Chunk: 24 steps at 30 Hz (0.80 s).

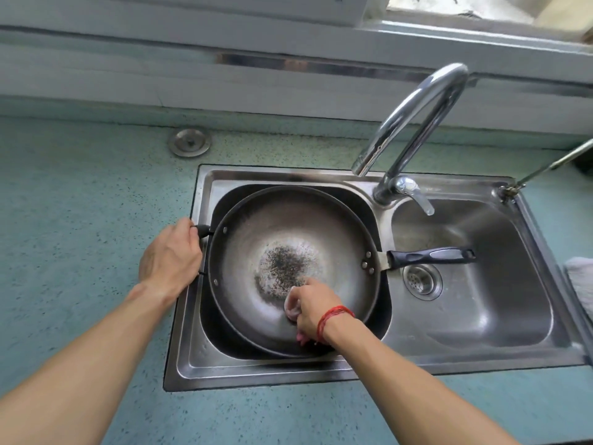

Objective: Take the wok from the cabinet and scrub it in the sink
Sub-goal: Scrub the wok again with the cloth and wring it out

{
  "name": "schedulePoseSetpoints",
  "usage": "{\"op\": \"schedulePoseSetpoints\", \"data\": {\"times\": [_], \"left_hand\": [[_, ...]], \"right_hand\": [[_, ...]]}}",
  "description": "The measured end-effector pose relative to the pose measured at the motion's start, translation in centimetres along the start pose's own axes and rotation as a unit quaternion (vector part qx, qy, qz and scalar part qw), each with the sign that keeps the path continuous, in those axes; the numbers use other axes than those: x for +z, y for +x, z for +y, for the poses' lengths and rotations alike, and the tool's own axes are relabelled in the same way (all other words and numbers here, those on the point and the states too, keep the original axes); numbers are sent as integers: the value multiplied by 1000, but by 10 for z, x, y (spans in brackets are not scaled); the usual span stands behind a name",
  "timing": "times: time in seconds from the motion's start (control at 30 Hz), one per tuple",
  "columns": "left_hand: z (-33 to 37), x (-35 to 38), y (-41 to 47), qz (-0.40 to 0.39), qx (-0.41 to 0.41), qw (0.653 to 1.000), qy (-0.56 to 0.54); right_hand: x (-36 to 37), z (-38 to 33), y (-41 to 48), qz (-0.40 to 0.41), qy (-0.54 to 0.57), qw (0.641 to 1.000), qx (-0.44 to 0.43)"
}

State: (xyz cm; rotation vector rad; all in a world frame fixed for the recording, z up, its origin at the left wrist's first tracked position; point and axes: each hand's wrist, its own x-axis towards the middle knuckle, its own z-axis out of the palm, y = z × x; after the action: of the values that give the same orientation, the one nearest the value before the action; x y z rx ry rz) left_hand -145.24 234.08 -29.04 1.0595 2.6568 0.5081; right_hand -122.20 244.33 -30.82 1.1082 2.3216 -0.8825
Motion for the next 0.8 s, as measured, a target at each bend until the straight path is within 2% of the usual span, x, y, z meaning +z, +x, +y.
{"op": "schedulePoseSetpoints", "data": {"times": [0.2,0.37,0.6,0.8], "left_hand": [[4,-10,0,-9,-1,999,41],[9,-19,-6,-32,0,998,63],[33,-44,-19,-53,-45,988,138],[53,-70,-38,-36,-32,995,92]], "right_hand": [[-11,6,-10,39,18,999,11],[-30,5,-27,64,116,991,25],[-64,1,-53,108,311,944,34],[-102,-12,-87,123,408,904,-25]]}}
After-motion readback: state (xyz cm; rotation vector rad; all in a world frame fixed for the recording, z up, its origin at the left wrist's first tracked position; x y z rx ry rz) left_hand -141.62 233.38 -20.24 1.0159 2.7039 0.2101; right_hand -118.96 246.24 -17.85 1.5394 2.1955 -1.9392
